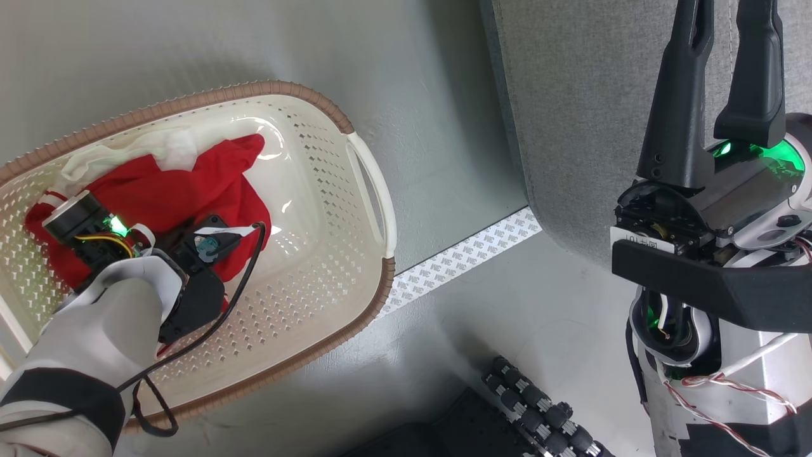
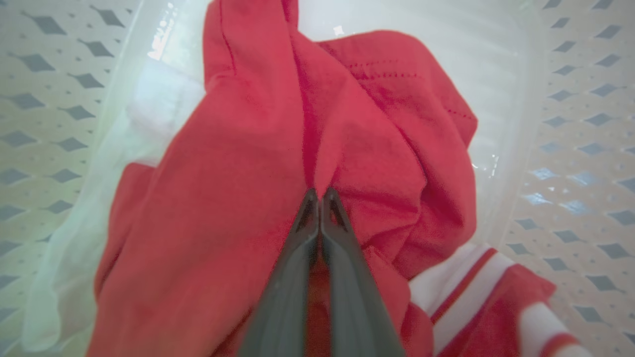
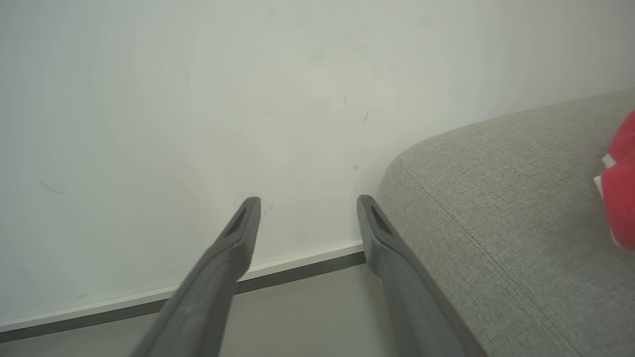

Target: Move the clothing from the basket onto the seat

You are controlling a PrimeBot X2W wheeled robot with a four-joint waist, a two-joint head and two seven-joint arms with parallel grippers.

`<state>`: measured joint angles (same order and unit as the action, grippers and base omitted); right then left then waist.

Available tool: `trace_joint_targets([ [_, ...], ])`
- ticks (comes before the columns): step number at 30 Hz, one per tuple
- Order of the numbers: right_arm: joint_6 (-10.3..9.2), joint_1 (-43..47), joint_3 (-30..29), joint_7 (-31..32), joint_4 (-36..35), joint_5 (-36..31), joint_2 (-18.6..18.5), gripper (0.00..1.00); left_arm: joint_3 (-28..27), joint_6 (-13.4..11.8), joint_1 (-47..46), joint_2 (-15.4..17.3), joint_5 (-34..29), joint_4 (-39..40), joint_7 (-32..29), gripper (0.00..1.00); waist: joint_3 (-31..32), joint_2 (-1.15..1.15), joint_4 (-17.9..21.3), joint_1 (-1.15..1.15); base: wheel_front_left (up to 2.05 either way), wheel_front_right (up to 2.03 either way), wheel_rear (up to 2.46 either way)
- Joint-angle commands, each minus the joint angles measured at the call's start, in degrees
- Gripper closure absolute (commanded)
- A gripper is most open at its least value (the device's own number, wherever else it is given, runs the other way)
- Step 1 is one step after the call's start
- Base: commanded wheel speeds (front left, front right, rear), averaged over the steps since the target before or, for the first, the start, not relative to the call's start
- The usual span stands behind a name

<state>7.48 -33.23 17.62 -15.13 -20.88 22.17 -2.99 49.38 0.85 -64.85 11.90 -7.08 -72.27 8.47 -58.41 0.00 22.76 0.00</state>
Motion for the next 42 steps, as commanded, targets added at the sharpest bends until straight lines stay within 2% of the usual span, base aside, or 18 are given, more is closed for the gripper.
trace_joint_targets([
  [1,0.03,0.1,-0.1,-0.1,0.2,0.3,0.2,0.00,0.1,-0.3,-0.7,0.3,0.6,-0.5,0.8,1.00,0.1,0.00,0.0,0.00,0.00,0.00,0.00],
  [11,0.03,-0.5,-0.3,-0.1,1.0,-0.1,0.2,0.00,-0.8,-1.2,-0.7,-1.0,3.0,0.8,4.7,1.00,1.9,0.00,-1.1,0.00,0.00,0.00,0.00],
  [20,0.03,1.1,-1.3,-0.1,4.2,-3.0,0.1,0.00,-7.6,-1.6,4.9,-3.0,12.1,7.5,6.8,1.00,8.9,0.00,-4.8,0.00,0.00,0.00,0.00],
  [24,0.03,2.0,-1.6,-0.1,5.1,-5.8,0.1,0.00,-10.6,-1.6,9.6,-2.8,15.8,15.4,6.7,1.00,12.7,0.00,-6.7,0.00,0.00,0.00,0.00],
  [32,0.03,5.1,-1.6,-0.1,7.6,-9.8,0.1,0.00,-14.5,-3.6,21.1,-1.2,18.9,32.8,6.8,1.00,21.5,0.00,-10.6,0.00,0.00,0.00,0.00],
  [38,0.03,9.0,-2.1,-0.1,9.6,-10.1,-0.8,0.00,-18.7,-4.8,29.9,-0.5,21.0,45.2,6.8,1.00,29.1,0.00,-13.1,0.00,0.00,0.00,0.00],
  [42,0.03,11.8,-1.4,-0.1,10.8,-10.4,-1.8,0.00,-21.3,-4.6,34.7,-0.5,22.8,51.5,6.8,1.00,33.5,0.00,-14.3,0.00,0.00,0.00,0.00],
])
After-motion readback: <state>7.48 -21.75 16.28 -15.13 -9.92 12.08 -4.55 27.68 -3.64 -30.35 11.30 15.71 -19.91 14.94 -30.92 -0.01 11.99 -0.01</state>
